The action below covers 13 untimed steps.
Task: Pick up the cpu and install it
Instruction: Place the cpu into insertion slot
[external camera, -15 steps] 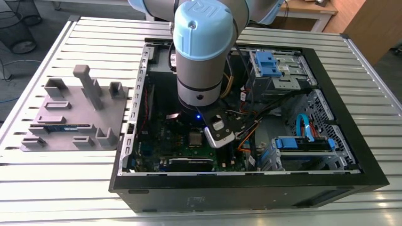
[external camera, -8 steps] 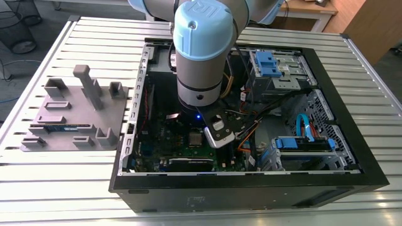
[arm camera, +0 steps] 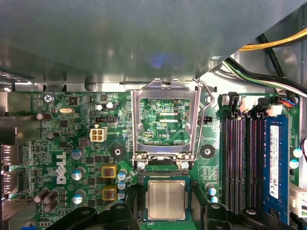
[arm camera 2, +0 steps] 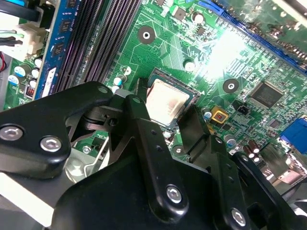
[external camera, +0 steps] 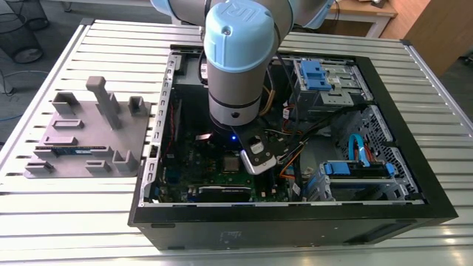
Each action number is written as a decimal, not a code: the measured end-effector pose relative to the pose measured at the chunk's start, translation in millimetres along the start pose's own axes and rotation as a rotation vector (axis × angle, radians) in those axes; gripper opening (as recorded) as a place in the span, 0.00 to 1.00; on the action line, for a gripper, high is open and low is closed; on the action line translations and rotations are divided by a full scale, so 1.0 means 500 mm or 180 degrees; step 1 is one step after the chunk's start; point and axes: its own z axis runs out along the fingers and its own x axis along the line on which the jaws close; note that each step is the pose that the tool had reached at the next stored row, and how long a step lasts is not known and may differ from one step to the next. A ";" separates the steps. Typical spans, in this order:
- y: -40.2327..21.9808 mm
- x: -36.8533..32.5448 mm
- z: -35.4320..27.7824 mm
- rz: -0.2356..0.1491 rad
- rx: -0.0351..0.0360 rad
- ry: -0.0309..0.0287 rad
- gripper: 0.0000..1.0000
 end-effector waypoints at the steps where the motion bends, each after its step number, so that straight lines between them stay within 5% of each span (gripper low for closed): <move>1: 0.000 0.000 0.000 0.0000 0.0000 0.0000 0.53; 13: 0.000 0.000 0.000 0.0001 0.0001 0.0001 0.50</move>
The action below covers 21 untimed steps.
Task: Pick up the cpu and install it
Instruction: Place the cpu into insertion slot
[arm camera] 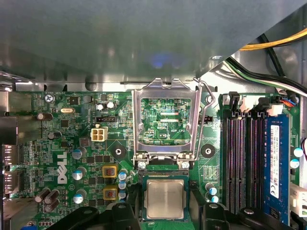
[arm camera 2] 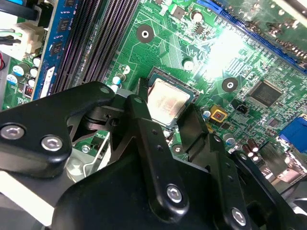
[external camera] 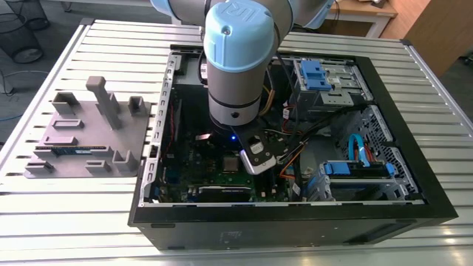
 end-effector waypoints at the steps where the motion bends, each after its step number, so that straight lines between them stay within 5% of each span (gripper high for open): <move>1: 0.000 0.000 0.000 0.0000 0.0000 0.0000 0.50; 21: 0.000 -0.001 -0.010 -0.0001 -0.0005 -0.0002 0.50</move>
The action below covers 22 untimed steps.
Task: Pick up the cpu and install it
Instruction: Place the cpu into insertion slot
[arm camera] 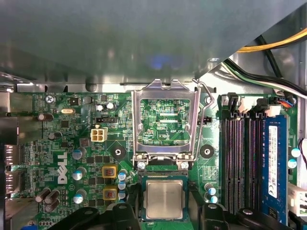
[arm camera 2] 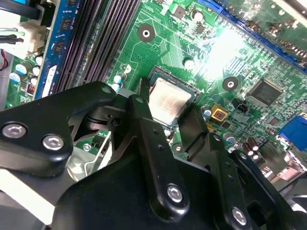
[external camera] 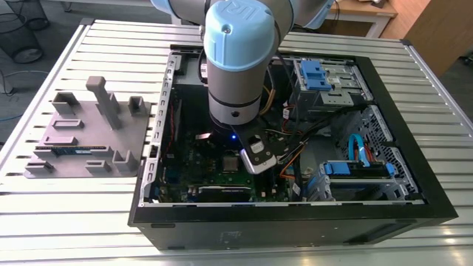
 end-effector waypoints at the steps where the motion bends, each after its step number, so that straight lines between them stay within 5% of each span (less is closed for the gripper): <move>1: 0.000 0.000 -0.002 0.0000 0.0001 0.0001 0.50; 19: 0.000 0.000 -0.012 0.0000 -0.0001 0.0001 0.50; 22: 0.000 0.000 -0.013 0.0000 -0.0001 0.0001 0.36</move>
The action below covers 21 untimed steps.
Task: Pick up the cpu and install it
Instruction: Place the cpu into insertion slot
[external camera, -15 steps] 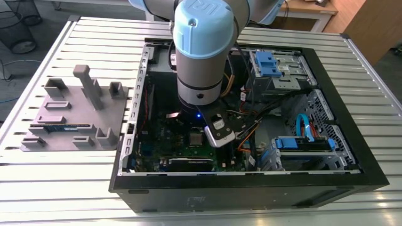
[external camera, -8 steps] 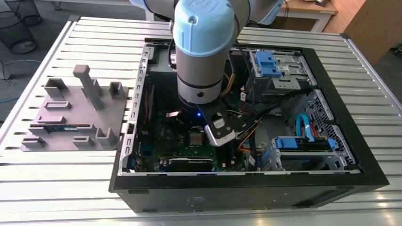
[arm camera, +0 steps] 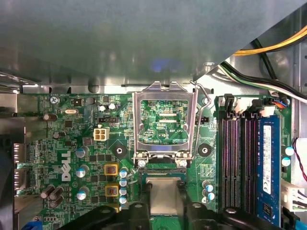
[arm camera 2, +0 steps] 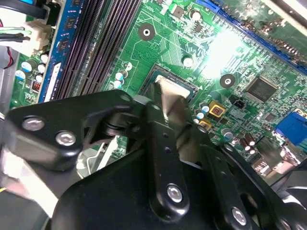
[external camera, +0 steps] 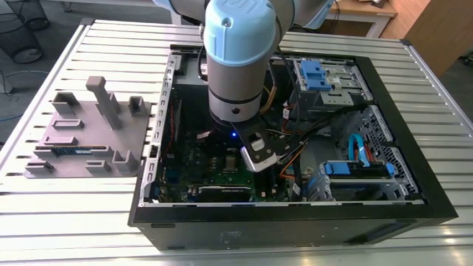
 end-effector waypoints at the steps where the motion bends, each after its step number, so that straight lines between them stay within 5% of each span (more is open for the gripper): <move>1: 0.000 0.000 0.000 0.0000 0.0000 0.0000 0.30; 21: 0.000 0.000 0.004 0.0000 0.0001 0.0000 0.30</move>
